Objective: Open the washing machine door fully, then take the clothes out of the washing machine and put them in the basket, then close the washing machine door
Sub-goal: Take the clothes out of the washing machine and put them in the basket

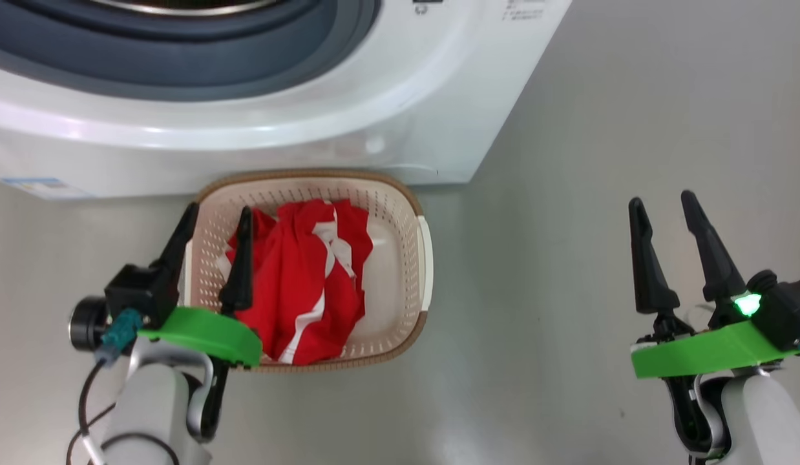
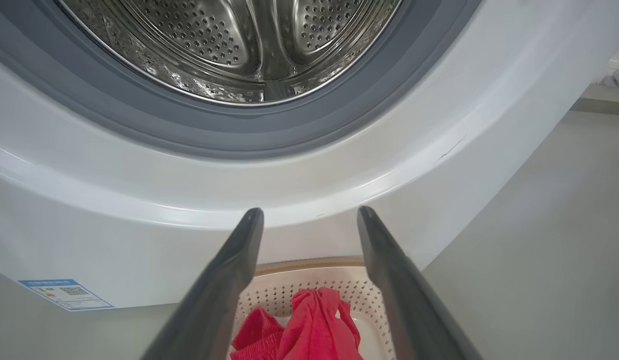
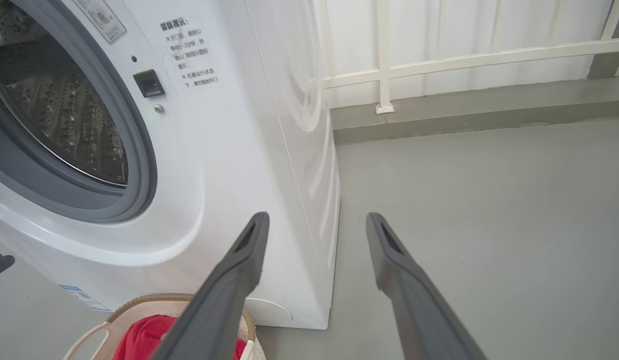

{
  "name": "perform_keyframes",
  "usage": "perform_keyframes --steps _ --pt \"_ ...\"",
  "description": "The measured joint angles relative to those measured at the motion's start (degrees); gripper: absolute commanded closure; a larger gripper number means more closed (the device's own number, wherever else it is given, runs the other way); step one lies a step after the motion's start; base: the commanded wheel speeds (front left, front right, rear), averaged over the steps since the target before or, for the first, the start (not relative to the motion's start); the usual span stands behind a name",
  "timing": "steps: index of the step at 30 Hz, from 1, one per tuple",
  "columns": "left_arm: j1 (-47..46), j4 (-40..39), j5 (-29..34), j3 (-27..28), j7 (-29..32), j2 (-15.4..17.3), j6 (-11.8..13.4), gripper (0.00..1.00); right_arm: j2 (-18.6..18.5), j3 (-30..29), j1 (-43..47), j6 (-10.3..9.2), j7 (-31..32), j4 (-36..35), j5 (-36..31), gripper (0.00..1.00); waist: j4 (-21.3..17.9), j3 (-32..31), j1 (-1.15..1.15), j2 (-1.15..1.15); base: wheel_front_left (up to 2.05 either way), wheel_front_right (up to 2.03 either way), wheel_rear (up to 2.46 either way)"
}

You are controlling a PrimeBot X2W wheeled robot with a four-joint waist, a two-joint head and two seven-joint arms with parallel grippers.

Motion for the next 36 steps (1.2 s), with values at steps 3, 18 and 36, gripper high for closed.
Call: perform_keyframes --steps 3,18,36 --pt "2.2 -2.2 0.2 0.4 0.0 0.0 0.0 0.0 0.0 0.0 1.2 0.0 0.0 0.3 0.0 0.0 0.1 -2.1 0.0 0.0 0.0 0.0 0.0" --pt "15.3 -13.4 2.1 1.3 0.0 0.1 1.4 0.0 0.1 -1.3 9.5 0.0 0.0 0.9 -0.4 0.0 0.8 -11.4 0.0 0.0 0.0 0.0 0.0" --pt "25.6 -20.4 2.0 4.7 0.0 0.6 3.1 0.0 0.5 -2.3 14.5 0.0 0.0 0.8 -0.5 0.0 0.8 -16.1 0.0 0.0 0.0 0.0 0.0"
